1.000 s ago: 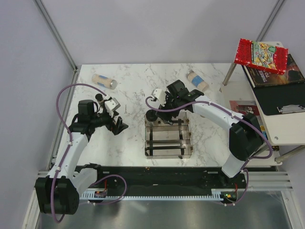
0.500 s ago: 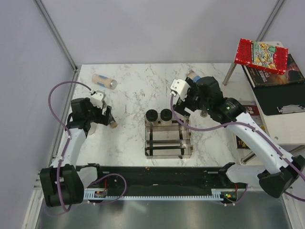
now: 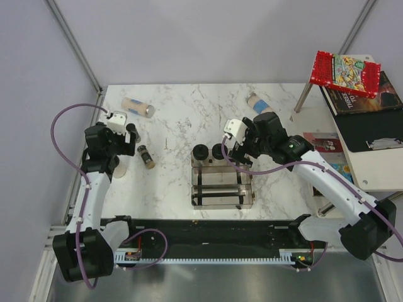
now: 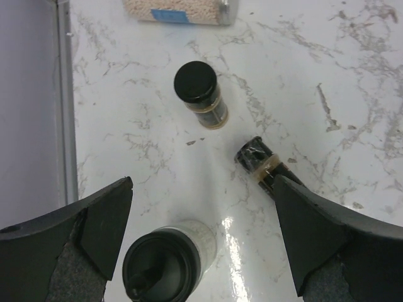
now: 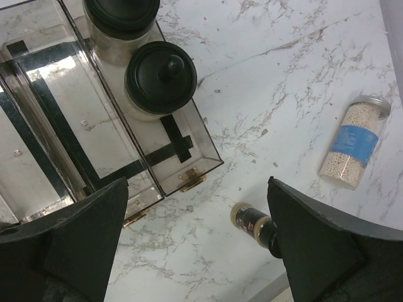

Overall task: Organize the condiment bottles
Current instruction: Pick up the bottle from the center of the board.

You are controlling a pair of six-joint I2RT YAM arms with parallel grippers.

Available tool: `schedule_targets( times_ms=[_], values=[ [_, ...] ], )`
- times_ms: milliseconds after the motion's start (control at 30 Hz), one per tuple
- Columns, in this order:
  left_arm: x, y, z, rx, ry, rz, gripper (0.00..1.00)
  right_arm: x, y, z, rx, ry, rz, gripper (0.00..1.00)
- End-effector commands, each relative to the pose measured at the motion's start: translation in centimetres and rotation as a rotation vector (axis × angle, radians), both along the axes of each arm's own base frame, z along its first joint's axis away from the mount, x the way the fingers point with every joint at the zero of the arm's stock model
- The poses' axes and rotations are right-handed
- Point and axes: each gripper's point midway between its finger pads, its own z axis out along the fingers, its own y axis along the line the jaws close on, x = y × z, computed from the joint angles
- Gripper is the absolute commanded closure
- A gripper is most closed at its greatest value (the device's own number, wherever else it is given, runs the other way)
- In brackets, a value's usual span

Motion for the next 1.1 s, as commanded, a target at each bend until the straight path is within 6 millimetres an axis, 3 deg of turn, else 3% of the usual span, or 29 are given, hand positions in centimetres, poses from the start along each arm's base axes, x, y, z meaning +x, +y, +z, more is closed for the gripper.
schedule_targets(
  times_ms=[0,300,733,1067],
  values=[
    [0.7,3.5,1.5,0.027,-0.005,0.159,0.00,0.4,0.6,-0.8,0.017,0.007,0.010,0.02],
    [-0.9,6.1,-1.9,-0.002,0.170,0.208,0.00,0.4,0.7,-1.4,0.013,0.014,0.012,0.02],
    [-2.3,6.9,-6.9,-0.069,0.351,0.194,0.00,0.8,0.3,-2.0,0.008,0.023,-0.008,0.02],
    [-3.2,6.5,-7.7,-0.080,0.398,0.179,0.03,0.9,0.1,-2.1,0.013,0.020,-0.013,0.02]
  ],
)
